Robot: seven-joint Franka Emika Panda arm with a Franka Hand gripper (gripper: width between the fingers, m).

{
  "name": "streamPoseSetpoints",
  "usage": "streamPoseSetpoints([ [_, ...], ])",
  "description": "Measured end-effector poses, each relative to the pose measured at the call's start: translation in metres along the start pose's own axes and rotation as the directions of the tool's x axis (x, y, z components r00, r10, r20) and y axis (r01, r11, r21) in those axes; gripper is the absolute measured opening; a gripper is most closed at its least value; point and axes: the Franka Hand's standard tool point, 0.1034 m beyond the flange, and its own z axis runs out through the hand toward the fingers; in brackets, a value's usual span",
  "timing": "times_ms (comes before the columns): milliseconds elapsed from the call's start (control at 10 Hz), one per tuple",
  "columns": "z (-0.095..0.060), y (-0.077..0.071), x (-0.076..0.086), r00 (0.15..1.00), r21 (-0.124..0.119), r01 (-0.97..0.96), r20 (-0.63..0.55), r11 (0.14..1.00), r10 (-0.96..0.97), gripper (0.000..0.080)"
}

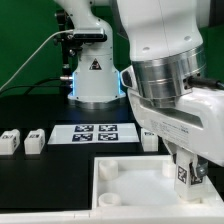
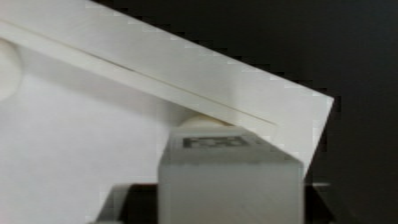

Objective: Assemble one leg

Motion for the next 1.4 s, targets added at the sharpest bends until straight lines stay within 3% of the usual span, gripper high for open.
streamPoseSetpoints([
  [100,0.000,0.000,-0.001,0.998,0.001,-0.062,0.003,0.998,0.062,0.0297],
  [200,0.001,-0.002,0.002,0.968,0.050,-0.249,0.026,0.967,0.248,0.0297],
  [300,0.002,0.003,0.004,0.949,0.084,-0.316,0.041,0.945,0.313,0.0297],
  [400,0.002,0.003,0.002,0.968,0.077,-0.251,0.039,0.965,0.248,0.0297],
  [500,0.002,0.004,0.001,0.968,0.076,-0.248,0.039,0.966,0.246,0.0371],
  [600,0.002,0.004,0.002,0.989,0.074,-0.146,0.022,0.986,0.145,0.0371],
  [700,0.002,0.004,-0.001,0.998,0.055,0.063,-0.008,0.997,-0.062,0.0550],
  [800,0.001,0.002,-0.005,0.968,0.027,0.250,-0.036,0.968,-0.249,0.0629],
  [1200,0.001,0.001,-0.006,0.773,-0.005,0.633,-0.051,0.774,-0.632,0.0649],
  [1400,-0.002,-0.007,-0.008,0.419,-0.103,0.900,-0.063,0.423,-0.906,0.0649],
])
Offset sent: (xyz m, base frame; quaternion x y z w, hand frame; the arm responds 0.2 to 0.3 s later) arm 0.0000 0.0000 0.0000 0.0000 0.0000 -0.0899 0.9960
